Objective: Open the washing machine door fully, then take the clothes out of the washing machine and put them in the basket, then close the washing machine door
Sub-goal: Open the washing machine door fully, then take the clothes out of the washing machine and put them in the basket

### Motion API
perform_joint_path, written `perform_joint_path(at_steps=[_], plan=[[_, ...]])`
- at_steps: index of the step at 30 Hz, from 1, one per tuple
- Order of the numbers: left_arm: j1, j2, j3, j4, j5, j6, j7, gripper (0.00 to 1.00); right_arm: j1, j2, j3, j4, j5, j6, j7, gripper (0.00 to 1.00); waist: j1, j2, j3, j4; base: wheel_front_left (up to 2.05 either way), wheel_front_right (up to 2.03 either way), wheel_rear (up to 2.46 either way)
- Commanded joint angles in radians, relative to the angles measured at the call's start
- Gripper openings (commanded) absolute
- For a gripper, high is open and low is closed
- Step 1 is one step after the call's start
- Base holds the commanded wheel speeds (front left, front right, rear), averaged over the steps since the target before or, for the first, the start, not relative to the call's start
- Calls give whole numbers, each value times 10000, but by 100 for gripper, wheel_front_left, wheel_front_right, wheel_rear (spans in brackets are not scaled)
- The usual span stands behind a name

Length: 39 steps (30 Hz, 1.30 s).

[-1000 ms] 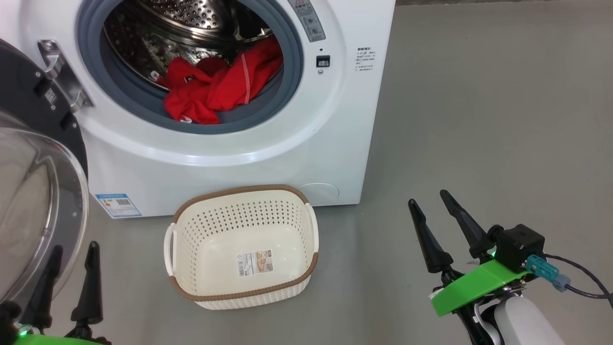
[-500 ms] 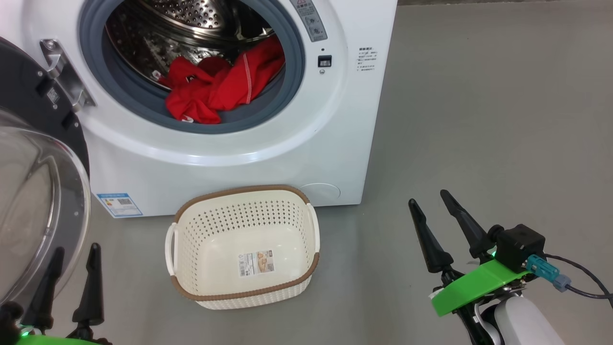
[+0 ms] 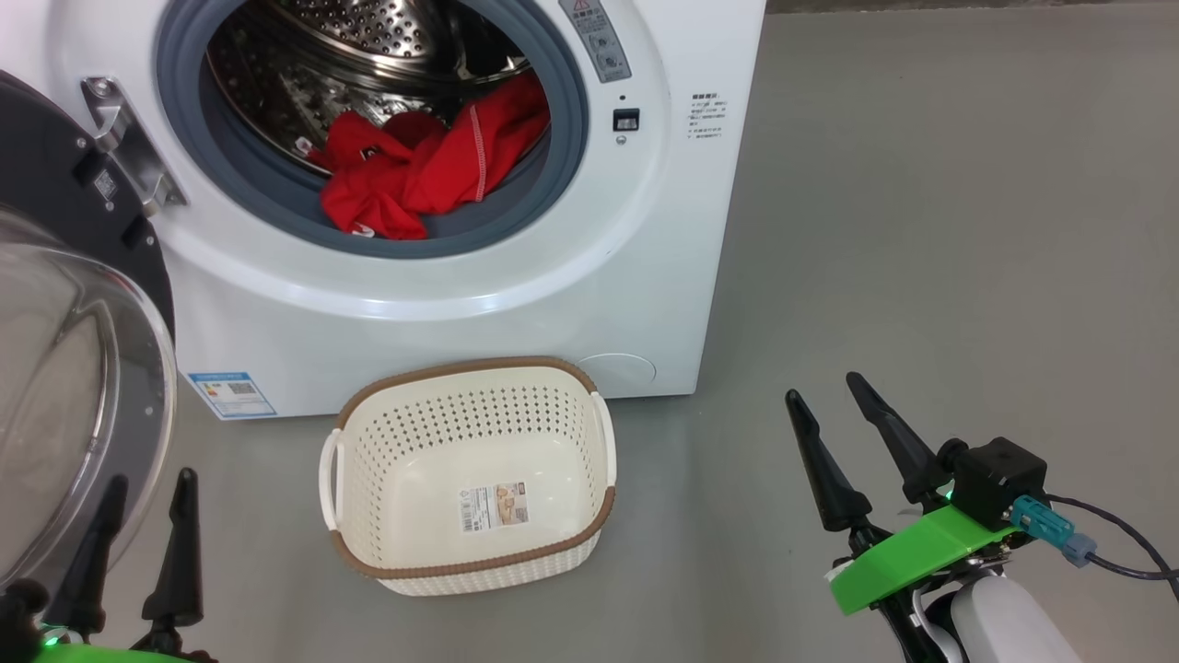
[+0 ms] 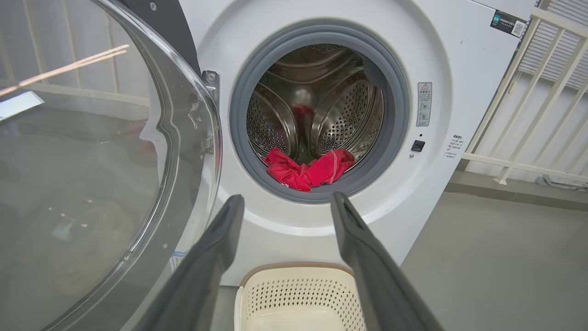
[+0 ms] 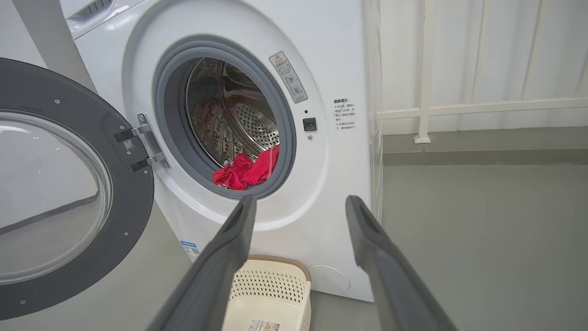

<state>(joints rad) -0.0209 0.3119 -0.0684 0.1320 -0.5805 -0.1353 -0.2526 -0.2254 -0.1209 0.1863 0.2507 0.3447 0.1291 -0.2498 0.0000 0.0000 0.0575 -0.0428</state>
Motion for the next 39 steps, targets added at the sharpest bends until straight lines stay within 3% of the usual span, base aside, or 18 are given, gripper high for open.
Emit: perform_joint_path(at_steps=[1, 39], plan=[[-215, 328, 364, -188, 83, 46, -91, 100, -71, -5, 252, -228, -116, 16, -120, 100, 0, 0, 5, 2, 0, 0, 0], [-281, 421, 437, -96, 58, 46, -92, 100, -49, 128, 158, -198, -115, 16, -120, 100, 0, 0, 59, -15, 82, -82, 0]])
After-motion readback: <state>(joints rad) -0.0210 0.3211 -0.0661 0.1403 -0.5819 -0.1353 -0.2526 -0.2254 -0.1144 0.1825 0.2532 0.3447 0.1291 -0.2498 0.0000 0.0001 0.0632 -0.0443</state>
